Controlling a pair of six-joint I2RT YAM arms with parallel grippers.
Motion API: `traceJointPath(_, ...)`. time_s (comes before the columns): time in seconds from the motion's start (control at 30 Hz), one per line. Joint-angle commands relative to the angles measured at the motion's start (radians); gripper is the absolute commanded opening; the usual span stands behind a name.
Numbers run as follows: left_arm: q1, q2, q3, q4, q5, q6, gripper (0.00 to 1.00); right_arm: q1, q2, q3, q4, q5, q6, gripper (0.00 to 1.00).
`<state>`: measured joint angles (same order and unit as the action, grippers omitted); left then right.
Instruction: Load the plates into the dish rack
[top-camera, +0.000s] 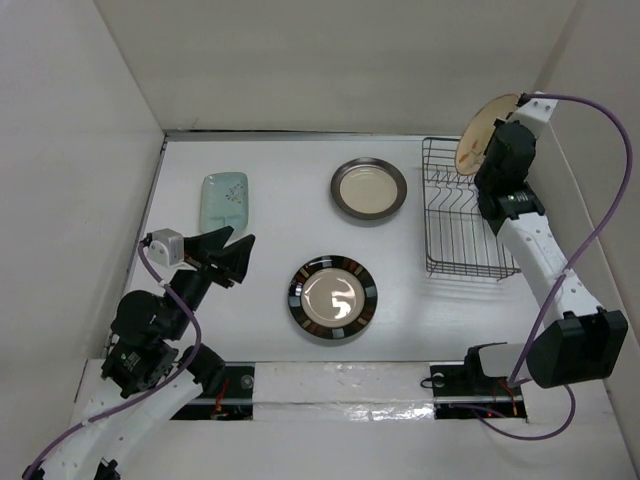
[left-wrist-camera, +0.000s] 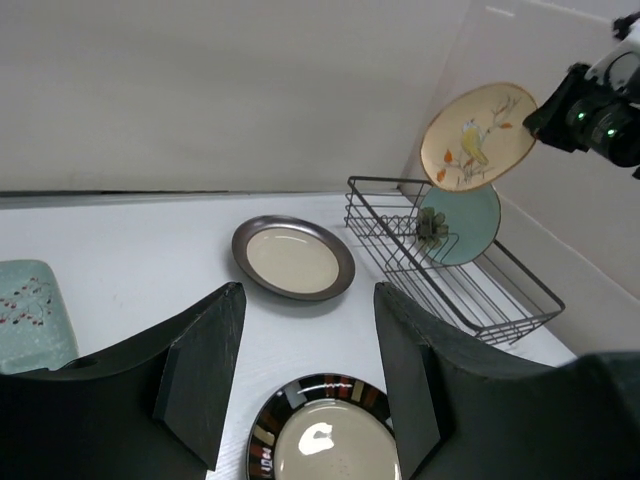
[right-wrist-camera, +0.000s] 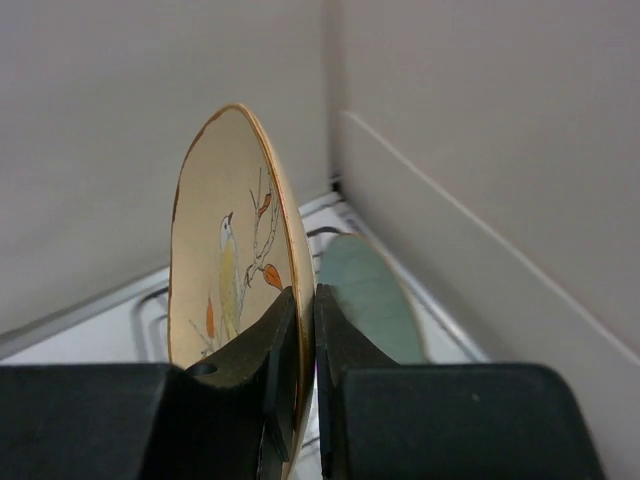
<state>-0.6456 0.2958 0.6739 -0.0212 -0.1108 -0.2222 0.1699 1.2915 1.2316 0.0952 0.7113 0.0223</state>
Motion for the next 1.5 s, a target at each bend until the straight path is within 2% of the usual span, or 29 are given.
traceJointPath(0.0,0.004,-0.041,0.035,0.040,0.016,0.000,0.51,-0.072,0.015,0.104,0.100,0.039,-0.162,0.00)
traceJointPath(0.17,0.004,-0.053,0.036,0.043,0.030,-0.008,0.51,-0.125,0.043,0.147,0.106,-0.045,-0.361,0.00)
traceJointPath(0.3,0.004,-0.069,0.038,0.046,0.040,-0.009,0.51,-0.153,0.081,0.190,0.009,-0.137,-0.400,0.00)
traceJointPath(0.37,0.004,-0.086,0.038,0.040,0.022,-0.009,0.51,-0.153,0.110,0.175,0.027,-0.124,-0.455,0.00)
traceJointPath(0.47,-0.006,-0.110,0.038,0.046,0.013,-0.006,0.51,-0.178,0.141,0.175,-0.012,-0.135,-0.433,0.00)
traceJointPath(0.57,-0.020,-0.118,0.036,0.032,-0.036,0.004,0.51,-0.178,0.172,0.169,-0.018,-0.124,-0.481,0.00)
traceJointPath(0.83,-0.031,-0.126,0.033,0.035,-0.040,0.003,0.51,-0.196,0.216,0.200,-0.043,-0.116,-0.533,0.00)
traceJointPath(1.1,-0.031,-0.119,0.030,0.041,-0.038,0.003,0.51,-0.214,0.209,0.134,0.047,-0.113,-0.599,0.00)
traceJointPath(1.47,-0.031,-0.116,0.032,0.040,-0.030,0.001,0.51,-0.262,0.175,0.086,0.028,-0.214,-0.535,0.00)
